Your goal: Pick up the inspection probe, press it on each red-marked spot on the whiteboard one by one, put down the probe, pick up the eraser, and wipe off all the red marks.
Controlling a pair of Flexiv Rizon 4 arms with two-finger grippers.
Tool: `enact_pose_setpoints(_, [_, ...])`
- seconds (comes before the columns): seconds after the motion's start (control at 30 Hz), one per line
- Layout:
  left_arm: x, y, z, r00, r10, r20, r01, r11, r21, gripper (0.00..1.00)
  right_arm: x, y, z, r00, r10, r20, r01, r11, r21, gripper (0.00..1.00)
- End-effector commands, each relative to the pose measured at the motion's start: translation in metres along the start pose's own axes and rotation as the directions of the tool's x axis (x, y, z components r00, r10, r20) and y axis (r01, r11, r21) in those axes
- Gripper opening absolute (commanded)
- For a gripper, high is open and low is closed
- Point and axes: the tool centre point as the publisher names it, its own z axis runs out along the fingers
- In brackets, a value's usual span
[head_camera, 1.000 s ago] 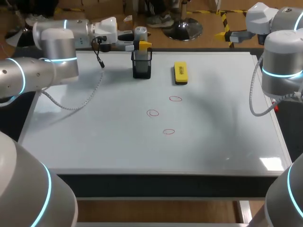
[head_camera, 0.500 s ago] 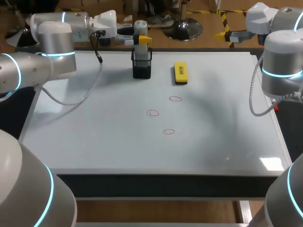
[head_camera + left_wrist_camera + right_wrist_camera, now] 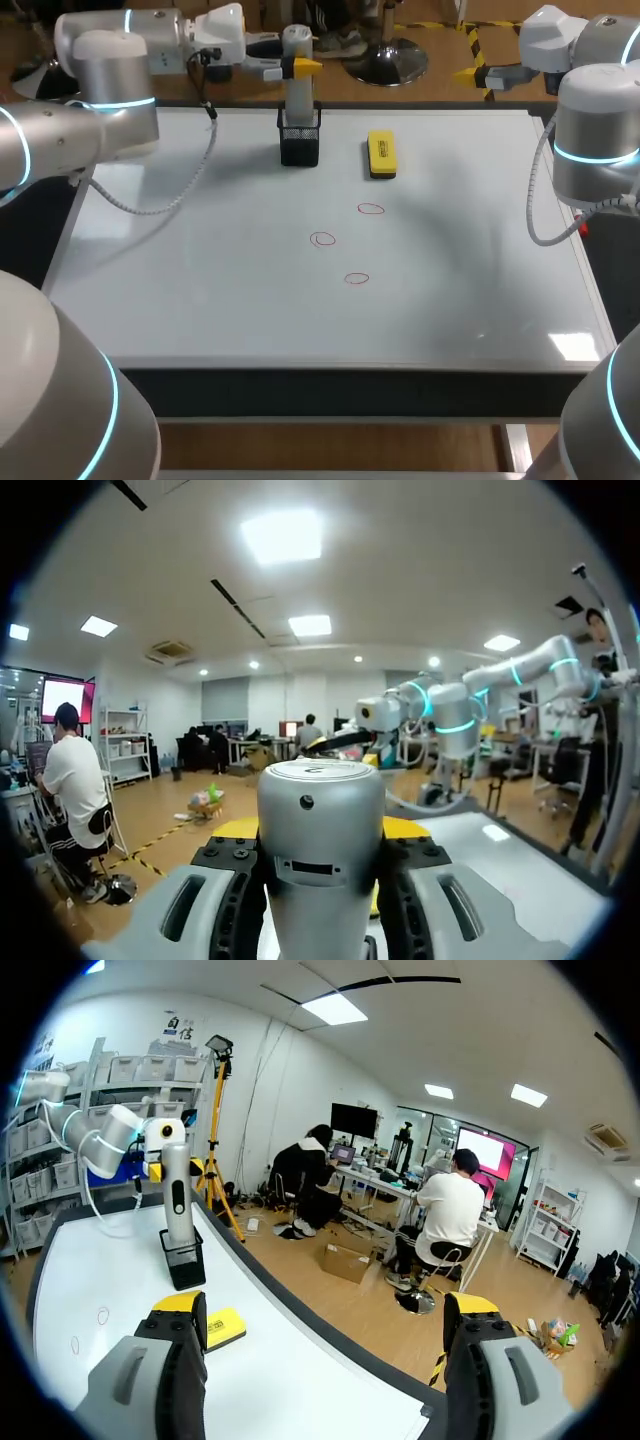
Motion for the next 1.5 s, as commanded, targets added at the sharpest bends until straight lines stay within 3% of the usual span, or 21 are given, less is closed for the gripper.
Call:
enact_pose_setpoints(0.03, [0.006, -0.009, 0.0, 1.0, 0.002, 0.015, -0.002, 1.0, -0.003, 0.0, 0.0, 0.0, 0.0, 1.0, 0.0, -0.001, 0.0, 1.0, 0.0, 1.0])
enact_pose_setpoints(0.63, [0.012, -0.051, -0.008, 0.999, 0.003, 0.032, -0.004, 1.0, 0.02, 0.0, 0.0, 0.0, 0.0, 1.0, 0.0, -0.001, 0.0, 1.0, 0.0, 1.0])
enact_pose_setpoints(0.9, [0.016, -0.069, -0.033, 0.999, 0.017, 0.046, -0.019, 0.999, 0.05, 0.0, 0.0, 0.0, 0.0, 1.0, 0.0, -0.001, 0.0, 1.0, 0.0, 1.0])
enact_pose_setpoints(1.23, [0.025, -0.067, -0.071, 0.996, 0.032, 0.089, -0.035, 0.999, 0.038, 0.0, 0.0, 0.0, 0.0, 1.0, 0.0, -0.001, 0.0, 1.0, 0.0, 1.0])
enact_pose_setpoints(1.5, [0.032, -0.059, -0.105, 0.996, 0.051, 0.078, -0.055, 0.997, 0.046, 0.0, 0.0, 0.0, 0.0, 1.0, 0.0, -0.001, 0.0, 1.0, 0.0, 1.0])
